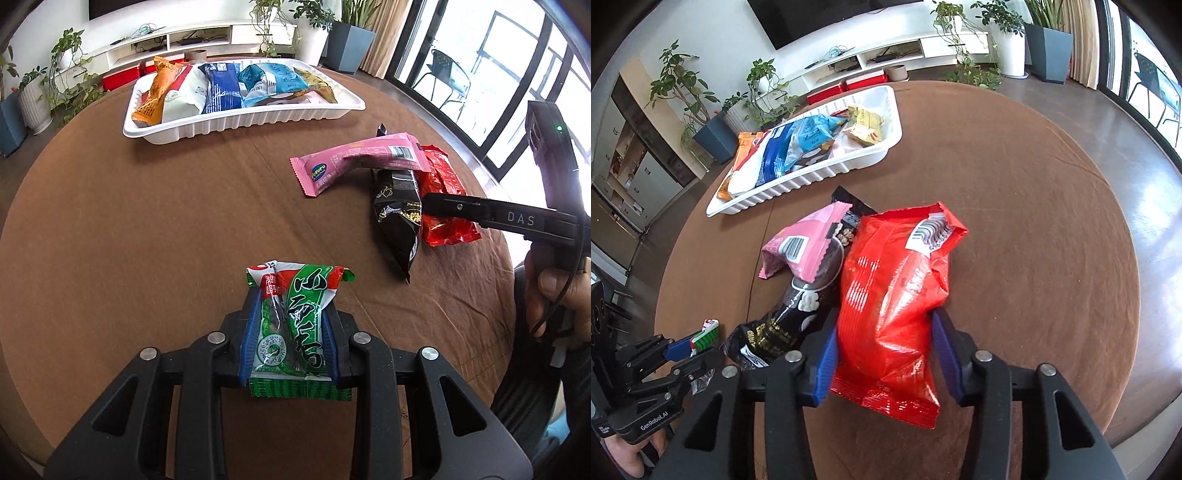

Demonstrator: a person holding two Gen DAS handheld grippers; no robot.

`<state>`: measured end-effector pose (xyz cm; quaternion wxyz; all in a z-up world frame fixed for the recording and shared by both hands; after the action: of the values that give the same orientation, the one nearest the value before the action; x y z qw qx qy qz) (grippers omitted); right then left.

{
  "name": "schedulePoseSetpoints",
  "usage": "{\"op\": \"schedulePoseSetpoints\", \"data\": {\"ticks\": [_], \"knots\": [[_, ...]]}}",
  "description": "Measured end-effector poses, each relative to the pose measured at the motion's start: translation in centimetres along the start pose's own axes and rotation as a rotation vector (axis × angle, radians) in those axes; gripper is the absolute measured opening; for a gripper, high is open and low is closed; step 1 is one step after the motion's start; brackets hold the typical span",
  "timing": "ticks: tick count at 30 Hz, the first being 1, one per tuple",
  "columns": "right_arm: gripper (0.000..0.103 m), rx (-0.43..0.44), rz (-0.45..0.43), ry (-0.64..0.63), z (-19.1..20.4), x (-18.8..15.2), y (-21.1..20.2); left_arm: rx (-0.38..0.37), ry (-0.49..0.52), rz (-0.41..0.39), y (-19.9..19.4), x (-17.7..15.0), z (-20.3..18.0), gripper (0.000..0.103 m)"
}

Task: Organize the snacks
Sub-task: 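Grasp the green packet with the left tool while the right tool reaches for the red bag, then carry the green packet with the left tool while the right tool carries the red bag to the tray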

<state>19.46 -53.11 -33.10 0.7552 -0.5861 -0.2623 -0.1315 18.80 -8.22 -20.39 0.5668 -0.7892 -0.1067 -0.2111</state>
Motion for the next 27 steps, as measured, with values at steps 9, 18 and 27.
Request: {"op": "schedulePoseSetpoints", "data": {"ticks": [9,18,27], "knots": [[0.037,0.062,-0.019,0.043,-0.4,-0.7,-1.4,-0.017,-0.025,-0.017,-0.9,0.0,0.4,0.027],[0.037,0.071,-0.078,0.098,-1.9,-1.0,-4.4,-0.059,-0.065,-0.042,-2.0,0.7,0.8,0.027],[0.037,0.058,-0.122,0.096,-3.2,1.8,-5.8,-0.074,-0.100,-0.107,-4.2,5.1,2.1,0.027]]}}
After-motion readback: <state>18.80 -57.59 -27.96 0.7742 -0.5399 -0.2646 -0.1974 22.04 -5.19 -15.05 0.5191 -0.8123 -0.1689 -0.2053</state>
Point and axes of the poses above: each gripper's, at about its wrist camera, not at the fingertips, and y roughly the way its jaws point, z to its left, x to its top, the point moved 5 cm from there along y, roughly the way its jaws point, and after that the axes turned 11 degrees about -y, right-handed, at the moved point
